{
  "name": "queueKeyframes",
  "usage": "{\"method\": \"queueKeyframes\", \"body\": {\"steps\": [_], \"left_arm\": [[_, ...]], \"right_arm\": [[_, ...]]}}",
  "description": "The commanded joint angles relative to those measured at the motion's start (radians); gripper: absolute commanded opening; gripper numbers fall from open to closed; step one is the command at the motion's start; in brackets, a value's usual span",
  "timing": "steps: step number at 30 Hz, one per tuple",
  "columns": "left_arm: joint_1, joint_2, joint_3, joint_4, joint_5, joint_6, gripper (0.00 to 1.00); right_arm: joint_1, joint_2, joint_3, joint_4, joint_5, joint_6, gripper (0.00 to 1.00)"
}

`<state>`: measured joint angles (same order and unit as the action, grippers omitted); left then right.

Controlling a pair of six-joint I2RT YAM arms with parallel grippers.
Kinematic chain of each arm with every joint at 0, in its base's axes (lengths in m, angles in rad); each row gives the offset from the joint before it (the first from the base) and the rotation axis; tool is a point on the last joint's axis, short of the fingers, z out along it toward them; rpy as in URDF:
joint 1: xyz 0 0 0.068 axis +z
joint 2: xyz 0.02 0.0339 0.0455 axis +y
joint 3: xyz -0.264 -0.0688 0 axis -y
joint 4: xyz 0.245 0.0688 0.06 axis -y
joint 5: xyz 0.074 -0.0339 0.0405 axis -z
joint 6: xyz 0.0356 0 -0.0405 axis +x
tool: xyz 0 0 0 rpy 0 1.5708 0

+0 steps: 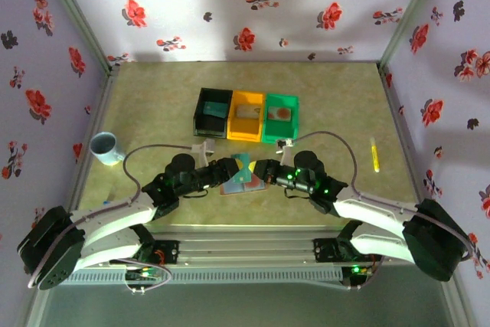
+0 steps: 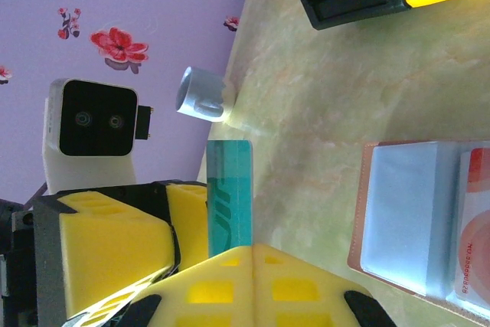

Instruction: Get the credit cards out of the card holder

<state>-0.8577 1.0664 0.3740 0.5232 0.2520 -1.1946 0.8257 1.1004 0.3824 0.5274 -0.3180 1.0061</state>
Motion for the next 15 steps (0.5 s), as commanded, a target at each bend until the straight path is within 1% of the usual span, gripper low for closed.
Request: {"method": "queueKeyframes", "body": {"steps": [1, 3, 7, 15], "left_arm": [[-0.007, -0.029, -0.015, 0.043, 0.013, 0.004, 0.37], [-0.006, -0.032, -0.02, 0.041, 0.01, 0.004, 0.3], [-0.006, -0.034, -0.025, 0.044, 0.006, 0.001, 0.25], [-0.004, -0.032, -0.023, 0.035, 0.002, 0.004, 0.08]], "right_arm": [[0.009, 0.009, 0.018, 0.008, 0.007, -0.012, 0.0], [0.009, 0.008, 0.016, 0.004, 0.007, -0.015, 0.0], [0.01, 0.007, 0.015, 0.002, 0.01, -0.015, 0.0], [0.012, 0.006, 0.014, -0.004, 0.01, -0.019, 0.0]]}}
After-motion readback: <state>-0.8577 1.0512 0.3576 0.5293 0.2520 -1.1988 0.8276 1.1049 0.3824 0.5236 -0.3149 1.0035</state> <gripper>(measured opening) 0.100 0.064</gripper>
